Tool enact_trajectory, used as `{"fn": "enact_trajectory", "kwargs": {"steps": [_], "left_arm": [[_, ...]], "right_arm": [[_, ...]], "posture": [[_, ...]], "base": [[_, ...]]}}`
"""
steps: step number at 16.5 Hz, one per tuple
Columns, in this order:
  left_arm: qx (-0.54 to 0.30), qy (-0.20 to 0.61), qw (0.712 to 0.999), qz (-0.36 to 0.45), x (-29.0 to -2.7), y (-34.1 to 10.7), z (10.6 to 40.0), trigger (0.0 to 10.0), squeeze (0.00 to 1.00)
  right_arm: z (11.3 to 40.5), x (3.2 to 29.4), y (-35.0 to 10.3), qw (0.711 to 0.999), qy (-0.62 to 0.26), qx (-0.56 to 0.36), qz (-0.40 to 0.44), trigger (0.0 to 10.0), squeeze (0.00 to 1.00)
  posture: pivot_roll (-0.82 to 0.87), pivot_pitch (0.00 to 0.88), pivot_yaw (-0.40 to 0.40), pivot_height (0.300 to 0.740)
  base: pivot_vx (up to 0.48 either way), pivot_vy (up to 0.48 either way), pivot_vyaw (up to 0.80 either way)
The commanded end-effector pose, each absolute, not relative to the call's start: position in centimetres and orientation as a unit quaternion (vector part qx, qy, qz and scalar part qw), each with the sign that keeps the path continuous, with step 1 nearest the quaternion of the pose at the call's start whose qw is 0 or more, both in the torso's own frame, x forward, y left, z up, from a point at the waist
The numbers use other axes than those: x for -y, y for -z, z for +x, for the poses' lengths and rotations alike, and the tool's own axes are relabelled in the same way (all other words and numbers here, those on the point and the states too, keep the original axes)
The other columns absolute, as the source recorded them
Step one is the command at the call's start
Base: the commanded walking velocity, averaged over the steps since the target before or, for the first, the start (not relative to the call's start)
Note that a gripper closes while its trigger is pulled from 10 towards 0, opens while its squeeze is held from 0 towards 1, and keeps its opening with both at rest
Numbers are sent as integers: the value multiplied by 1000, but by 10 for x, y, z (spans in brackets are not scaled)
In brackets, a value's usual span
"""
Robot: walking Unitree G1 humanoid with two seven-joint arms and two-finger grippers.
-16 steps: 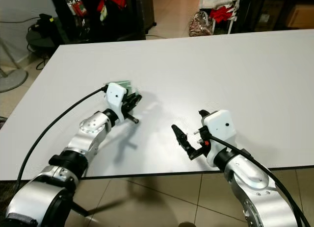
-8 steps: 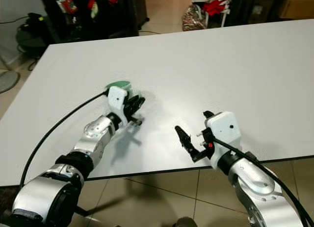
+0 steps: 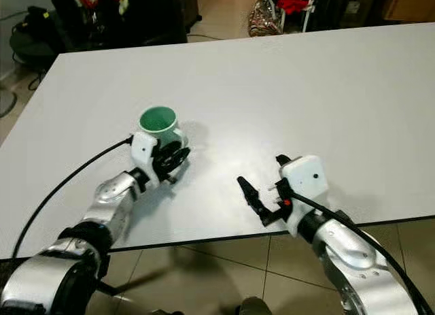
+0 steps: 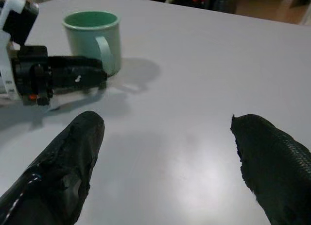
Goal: Setting the table
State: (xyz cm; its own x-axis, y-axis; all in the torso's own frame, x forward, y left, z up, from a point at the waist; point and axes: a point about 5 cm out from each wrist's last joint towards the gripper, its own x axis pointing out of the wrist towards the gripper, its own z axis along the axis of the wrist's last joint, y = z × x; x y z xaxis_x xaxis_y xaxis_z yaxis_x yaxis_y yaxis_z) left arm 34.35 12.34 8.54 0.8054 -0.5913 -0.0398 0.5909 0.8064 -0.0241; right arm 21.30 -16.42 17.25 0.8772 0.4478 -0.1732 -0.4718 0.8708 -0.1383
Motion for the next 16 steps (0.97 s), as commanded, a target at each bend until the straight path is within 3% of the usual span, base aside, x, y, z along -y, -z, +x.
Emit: {"fn": "enact_trajectory", "kwargs": {"steps": [1,6,8,12,16], "left_arm": [[-15,297,955,4,-142,-84,340,10000,1000],[3,229,973,28,-192,-90,335,10000,1000],[20,233,972,37,-197,-97,334,10000,1000],[40,247,967,37,-189,-105,332,10000,1000],[67,355,932,-29,-144,-119,328,10000,1000]], "right_arm": [[214,160,-172,962,-253,-71,-80,10000,0],[215,151,-168,958,-268,-70,-70,10000,0],[216,149,-166,958,-269,-69,-67,10000,0],[214,145,-162,959,-267,-68,-62,10000,0],[217,146,-161,961,-262,-59,-60,10000,0]], "posture": [[-270,99,97,740],[-234,85,100,740],[-226,78,109,740],[-212,43,142,740],[-212,9,152,740]], "base": [[0,0,0],[0,0,0],[0,0,0],[0,0,0],[0,0,0]]}}
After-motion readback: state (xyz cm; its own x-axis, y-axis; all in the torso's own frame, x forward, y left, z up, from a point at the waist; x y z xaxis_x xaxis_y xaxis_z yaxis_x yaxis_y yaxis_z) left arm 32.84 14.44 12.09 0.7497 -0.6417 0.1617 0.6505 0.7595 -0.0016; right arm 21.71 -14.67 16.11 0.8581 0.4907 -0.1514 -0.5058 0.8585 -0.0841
